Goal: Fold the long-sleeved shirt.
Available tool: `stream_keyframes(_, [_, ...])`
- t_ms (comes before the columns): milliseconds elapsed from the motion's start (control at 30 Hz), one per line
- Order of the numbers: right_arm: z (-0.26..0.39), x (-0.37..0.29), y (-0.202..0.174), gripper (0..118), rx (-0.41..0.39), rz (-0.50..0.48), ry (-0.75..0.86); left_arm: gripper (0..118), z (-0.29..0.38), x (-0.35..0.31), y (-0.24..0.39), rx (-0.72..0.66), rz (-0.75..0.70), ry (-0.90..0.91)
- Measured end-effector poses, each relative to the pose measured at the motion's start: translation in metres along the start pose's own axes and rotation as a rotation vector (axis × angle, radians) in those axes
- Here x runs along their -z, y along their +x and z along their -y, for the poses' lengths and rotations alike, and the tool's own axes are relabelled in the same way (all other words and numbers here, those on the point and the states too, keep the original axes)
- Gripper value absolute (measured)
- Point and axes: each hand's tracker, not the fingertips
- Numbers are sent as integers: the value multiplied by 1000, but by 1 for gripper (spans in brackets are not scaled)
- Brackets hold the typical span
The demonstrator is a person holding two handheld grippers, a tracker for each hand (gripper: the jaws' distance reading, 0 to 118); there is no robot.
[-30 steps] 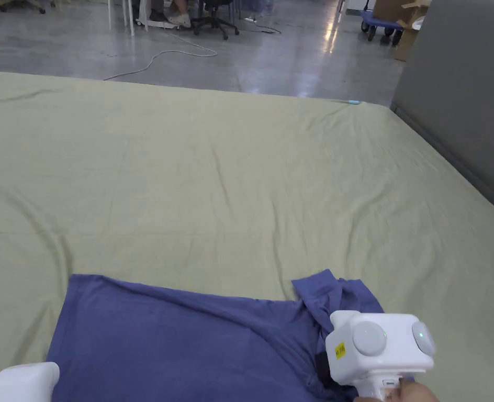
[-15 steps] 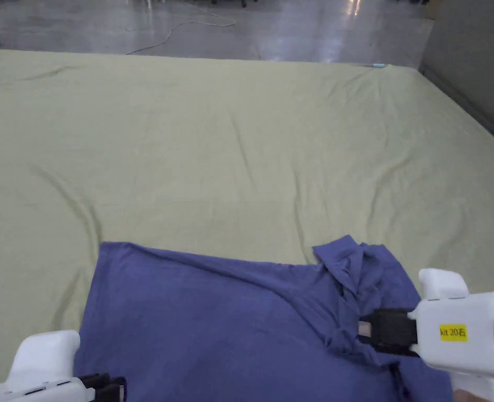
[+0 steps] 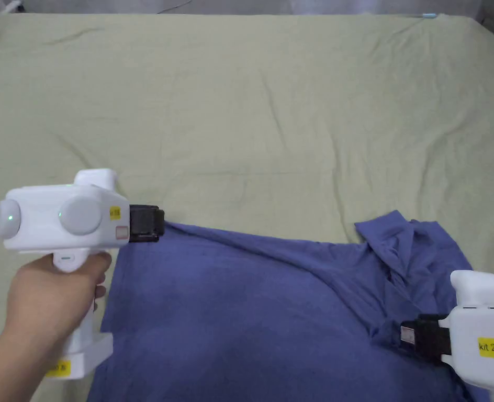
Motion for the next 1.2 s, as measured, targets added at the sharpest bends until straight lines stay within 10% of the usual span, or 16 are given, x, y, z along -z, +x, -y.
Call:
stream_keyframes(100, [-26,11,2,0,-99,43,-52,106,-20,68,-7,-45,-50,-64])
stream_keyframes(200, [-71,13,10,0,-131,119,-3,57,-8,90,-8,46,-33,-124])
stream_keyframes(267, [-106,23,21,0,-105,133,8,53,-7,74,-2,63,-84,-72])
stream_keyframes(300, [-125,30,26,16,-89,149,12,37,-6,69,3,99,-84,-85])
stream_keyframes(367, [-165,57,35,101,-68,237,-3,10,-4,57,13,193,-102,-89])
stream_keyframes(400, [-180,67,39,116,-61,225,-11,4,-11,57,12,196,-105,-100])
stream_keyframes(600, [-219,161,85,113,189,318,-323,4,-22,30,-2,140,-49,-74])
stream_keyframes(700, [-213,156,74,103,119,312,-290,4,-18,15,6,196,-32,-61])
stream_keyframes(767, [-211,132,66,60,91,289,-274,4,-14,9,10,220,-30,-70])
stream_keyframes(800, [-210,122,61,15,56,278,-248,4,-11,7,11,225,-26,-75])
stream_keyframes(1200, [-100,-25,40,14,-128,140,4,4,28,-84,-24,130,115,-20])
